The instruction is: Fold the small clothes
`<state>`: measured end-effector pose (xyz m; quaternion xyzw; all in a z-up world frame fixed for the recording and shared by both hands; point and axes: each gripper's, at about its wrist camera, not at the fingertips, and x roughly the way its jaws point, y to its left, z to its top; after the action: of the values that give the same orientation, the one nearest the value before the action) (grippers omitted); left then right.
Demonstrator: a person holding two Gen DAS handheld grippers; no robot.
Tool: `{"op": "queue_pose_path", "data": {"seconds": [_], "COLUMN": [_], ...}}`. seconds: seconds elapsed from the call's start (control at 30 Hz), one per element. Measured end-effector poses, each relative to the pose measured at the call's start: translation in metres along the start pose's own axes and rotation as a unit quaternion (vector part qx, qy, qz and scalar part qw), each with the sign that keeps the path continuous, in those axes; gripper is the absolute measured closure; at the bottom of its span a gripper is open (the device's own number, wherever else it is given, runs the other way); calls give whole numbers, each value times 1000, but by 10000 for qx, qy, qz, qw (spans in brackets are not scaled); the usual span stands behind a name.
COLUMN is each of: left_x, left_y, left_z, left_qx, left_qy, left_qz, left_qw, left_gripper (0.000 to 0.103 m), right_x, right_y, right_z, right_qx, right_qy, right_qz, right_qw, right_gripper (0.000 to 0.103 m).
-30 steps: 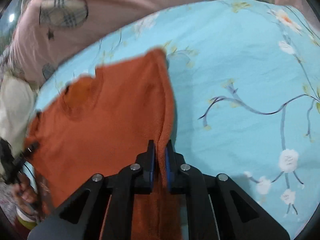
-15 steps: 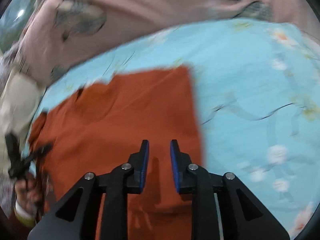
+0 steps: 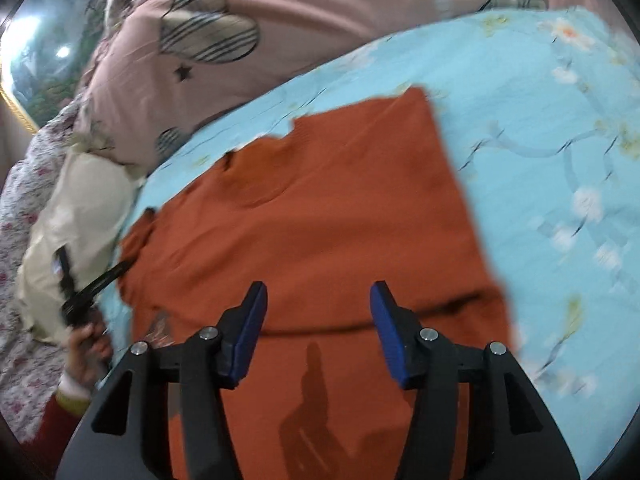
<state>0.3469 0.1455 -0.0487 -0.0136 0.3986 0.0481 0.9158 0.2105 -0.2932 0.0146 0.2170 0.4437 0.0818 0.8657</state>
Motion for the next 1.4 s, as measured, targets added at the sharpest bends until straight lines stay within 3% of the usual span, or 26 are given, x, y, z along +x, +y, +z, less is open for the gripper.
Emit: {"op": "queue_pose_path", "data": {"seconds": [0.07,0.2,0.27,0.3,0.33,0.37,0.4,0.43,0.57,0.7,0.87,1.03,1.17,1.23,1.4], "left_x": [14,44,55,61,65,69,70,70,42,-4,-57,-88,-78,-63,-33], "left_y": [-2,-7,-3,-1,1,4,9,13,25,9,-54,-144,-214,-239,-264], "left_z": [8,16,20,23,26,30,36,40,43,37,25,2,-27,-41,-73], "left_qx": [250,669,712,717,711,668,547,390,-190,-514,-502,-157,300,494,793], "left_qy": [99,105,55,52,53,67,149,197,-59,-290,-510,-532,-236,-1,561], "left_qz": [253,901,1025,1043,991,864,655,496,-230,-1061,-2026,-2844,-3125,-3092,-2937], "left_qw": [9993,9936,9922,9919,9925,9940,9962,9978,9995,9926,9766,9571,9491,9497,9509], "left_gripper": [22,22,22,25,41,71,87,96,100,100,100,100,100,100,97], "right_x": [11,23,29,30,33,36,37,36,33,29,16,-5,-15,-17,-12], "right_y": [7,15,18,19,20,22,23,24,25,25,19,1,-19,-25,-33], "right_z": [-11,-25,-30,-31,-31,-30,-30,-30,-31,-32,-34,-37,-35,-34,-28], "right_qx": [96,145,132,118,101,83,68,61,45,48,159,346,531,584,702], "right_qy": [148,340,418,439,452,461,454,441,351,285,136,-100,-203,-236,-257], "right_qz": [137,227,236,231,227,216,209,211,290,387,424,307,135,80,117], "right_qw": [9997,9991,9988,9987,9987,9987,9987,9988,9990,9988,9989,9989,9983,9980,9971], "right_gripper": [48,48,48,48,48,48,48,48,48,48,48,48,48,48,48]}}
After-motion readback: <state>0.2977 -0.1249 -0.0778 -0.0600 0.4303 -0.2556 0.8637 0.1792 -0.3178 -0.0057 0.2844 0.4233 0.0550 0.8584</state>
